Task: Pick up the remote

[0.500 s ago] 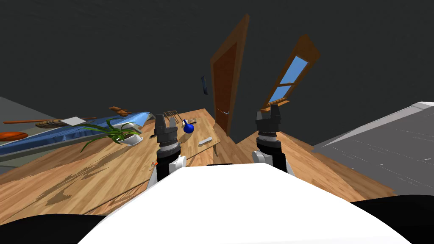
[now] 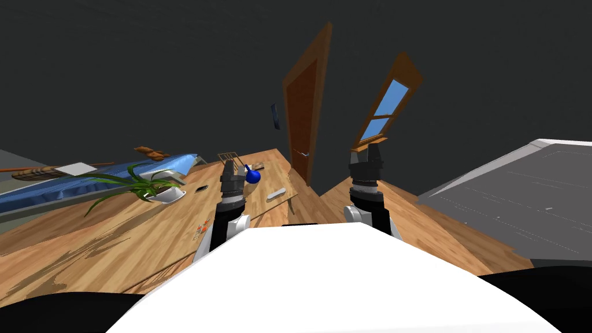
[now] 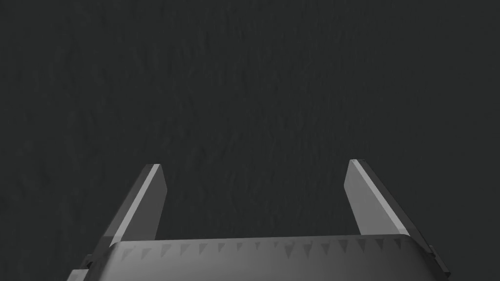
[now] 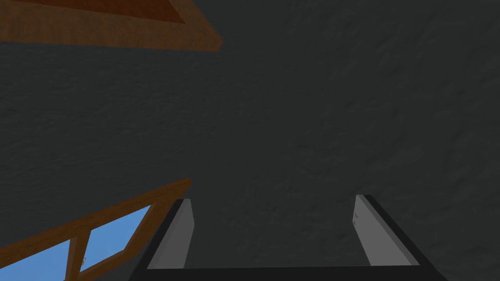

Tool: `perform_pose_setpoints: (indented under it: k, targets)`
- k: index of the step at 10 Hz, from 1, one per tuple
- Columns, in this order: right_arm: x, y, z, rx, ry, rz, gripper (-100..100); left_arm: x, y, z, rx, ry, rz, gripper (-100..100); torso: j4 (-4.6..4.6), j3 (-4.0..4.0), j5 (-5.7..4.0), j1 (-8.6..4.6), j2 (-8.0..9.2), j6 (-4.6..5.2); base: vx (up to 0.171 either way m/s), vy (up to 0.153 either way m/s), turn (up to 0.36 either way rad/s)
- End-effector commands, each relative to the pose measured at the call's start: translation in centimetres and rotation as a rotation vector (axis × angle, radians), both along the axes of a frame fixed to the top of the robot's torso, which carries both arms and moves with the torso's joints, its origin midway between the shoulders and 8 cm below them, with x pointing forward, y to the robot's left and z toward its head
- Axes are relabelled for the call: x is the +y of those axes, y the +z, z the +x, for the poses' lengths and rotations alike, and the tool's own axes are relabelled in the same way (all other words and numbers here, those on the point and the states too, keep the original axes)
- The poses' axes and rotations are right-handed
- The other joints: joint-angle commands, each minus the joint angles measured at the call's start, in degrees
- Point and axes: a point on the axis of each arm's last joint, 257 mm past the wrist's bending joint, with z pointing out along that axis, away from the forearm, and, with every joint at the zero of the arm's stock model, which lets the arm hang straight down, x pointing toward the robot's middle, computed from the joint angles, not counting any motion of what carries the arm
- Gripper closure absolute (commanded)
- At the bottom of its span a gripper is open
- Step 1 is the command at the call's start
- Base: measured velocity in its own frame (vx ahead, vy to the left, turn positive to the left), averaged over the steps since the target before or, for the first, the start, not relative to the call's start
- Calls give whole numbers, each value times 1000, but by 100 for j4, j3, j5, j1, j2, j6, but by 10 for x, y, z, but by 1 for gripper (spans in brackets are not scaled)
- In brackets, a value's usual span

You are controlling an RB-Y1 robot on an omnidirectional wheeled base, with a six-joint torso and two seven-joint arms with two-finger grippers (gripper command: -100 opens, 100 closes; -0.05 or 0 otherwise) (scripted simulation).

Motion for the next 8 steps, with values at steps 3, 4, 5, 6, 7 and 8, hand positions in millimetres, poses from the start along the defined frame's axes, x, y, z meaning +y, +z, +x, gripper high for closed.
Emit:
perform_pose_setpoints:
  k: [3,4,5,6,7,8]
  targets:
    - [0,0,0,0,0,0,0,14,-29,18,107,-3,-30,-100,1,3,2,9,4,0,9,-46,-36]
    - [0,0,0,0,0,0,0,24,-45,25,162,-5,-48,-100,1,3,2,13,4,-1,19,-44,-72]
    - [0,0,0,0,0,0,0,24,-47,27,172,-3,-50,-100,1,1,3,12,2,0,16,-33,-28]
    - [0,0,0,0,0,0,0,35,-65,34,231,-2,-72,-100,1,1,3,15,2,-1,26,-42,-68]
    - [0,0,0,0,0,0,0,36,-67,35,239,0,-74,-100,0,0,3,14,-1,0,24,-36,-32]
    - [0,0,0,0,0,0,0,48,-87,42,305,5,-99,-100,0,0,3,14,-1,-1,29,-46,-68]
